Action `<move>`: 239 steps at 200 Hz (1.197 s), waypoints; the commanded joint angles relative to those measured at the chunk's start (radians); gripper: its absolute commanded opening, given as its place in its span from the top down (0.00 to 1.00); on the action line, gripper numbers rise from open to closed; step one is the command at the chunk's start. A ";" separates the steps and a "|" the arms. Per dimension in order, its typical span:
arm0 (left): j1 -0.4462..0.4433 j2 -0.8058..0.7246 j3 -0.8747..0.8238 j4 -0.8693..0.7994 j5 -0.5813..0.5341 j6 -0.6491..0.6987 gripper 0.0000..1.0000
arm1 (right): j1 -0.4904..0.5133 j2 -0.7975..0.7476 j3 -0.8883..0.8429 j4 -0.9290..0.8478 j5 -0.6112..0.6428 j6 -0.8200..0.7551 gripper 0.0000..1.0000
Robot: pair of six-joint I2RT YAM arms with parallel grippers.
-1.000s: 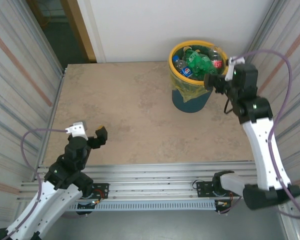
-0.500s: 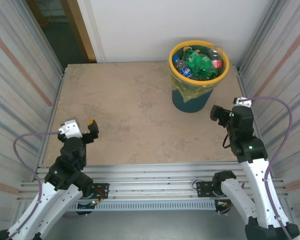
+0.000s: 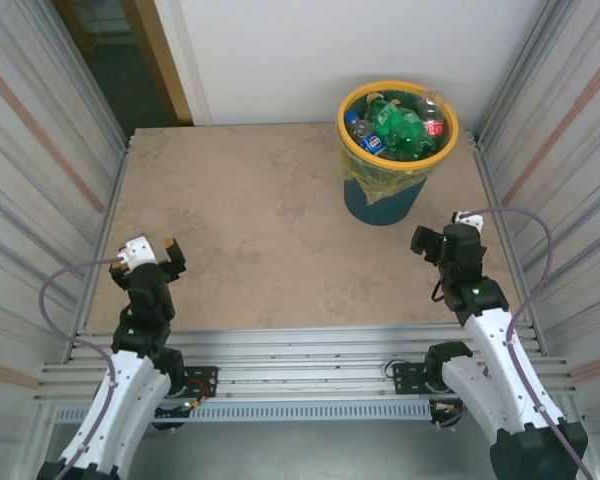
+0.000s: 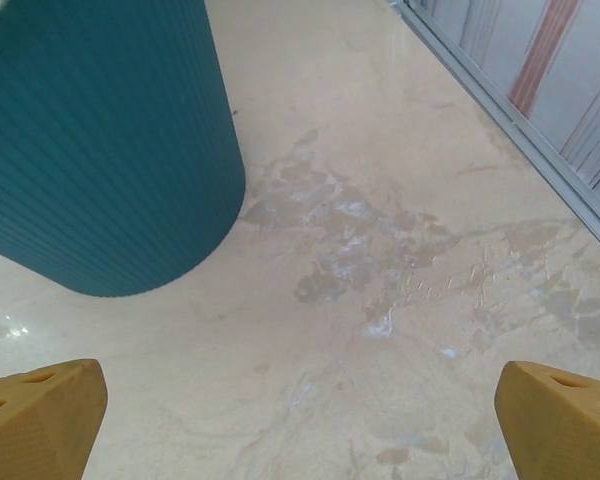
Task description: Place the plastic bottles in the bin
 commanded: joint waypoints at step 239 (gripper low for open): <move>0.176 1.025 0.129 0.811 0.790 0.240 0.01 | -0.181 0.361 -0.333 1.063 -0.361 -0.294 0.02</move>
